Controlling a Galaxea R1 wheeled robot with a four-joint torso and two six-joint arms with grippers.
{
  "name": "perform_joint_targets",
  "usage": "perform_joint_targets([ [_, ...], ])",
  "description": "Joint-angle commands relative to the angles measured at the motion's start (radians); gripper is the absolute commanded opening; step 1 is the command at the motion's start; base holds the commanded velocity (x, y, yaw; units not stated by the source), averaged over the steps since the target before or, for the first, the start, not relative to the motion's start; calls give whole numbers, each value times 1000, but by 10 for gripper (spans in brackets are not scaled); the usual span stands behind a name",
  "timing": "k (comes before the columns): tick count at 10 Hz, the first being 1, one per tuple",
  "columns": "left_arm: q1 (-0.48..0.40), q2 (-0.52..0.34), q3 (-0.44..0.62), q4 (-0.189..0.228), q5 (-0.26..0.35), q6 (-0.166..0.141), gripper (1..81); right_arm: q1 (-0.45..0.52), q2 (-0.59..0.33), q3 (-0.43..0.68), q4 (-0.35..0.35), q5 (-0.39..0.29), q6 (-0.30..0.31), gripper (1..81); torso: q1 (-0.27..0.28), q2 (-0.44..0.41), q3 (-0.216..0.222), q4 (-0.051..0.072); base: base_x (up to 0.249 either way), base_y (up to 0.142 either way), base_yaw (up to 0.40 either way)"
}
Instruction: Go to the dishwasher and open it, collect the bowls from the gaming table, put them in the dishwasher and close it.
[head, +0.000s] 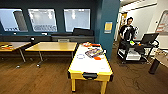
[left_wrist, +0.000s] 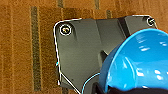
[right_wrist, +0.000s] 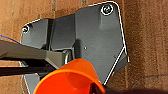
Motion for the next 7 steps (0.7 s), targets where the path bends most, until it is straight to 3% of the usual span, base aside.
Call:
perform_joint_targets([
  [1,-43,-10,-10,13,35,1,10,34,-11,-1,-15,-38,-3,10,0,0,0,0,-120,0,0],
  [5,-43,-7,-10,14,35,1,10,37,-3,-4,-15,-38,-6,10,0,0,0,0,-113,0,0],
  [7,-40,-8,-10,19,35,7,10,36,2,-6,-16,-38,-6,10,-2,-1,0,0,0,0,0],
])
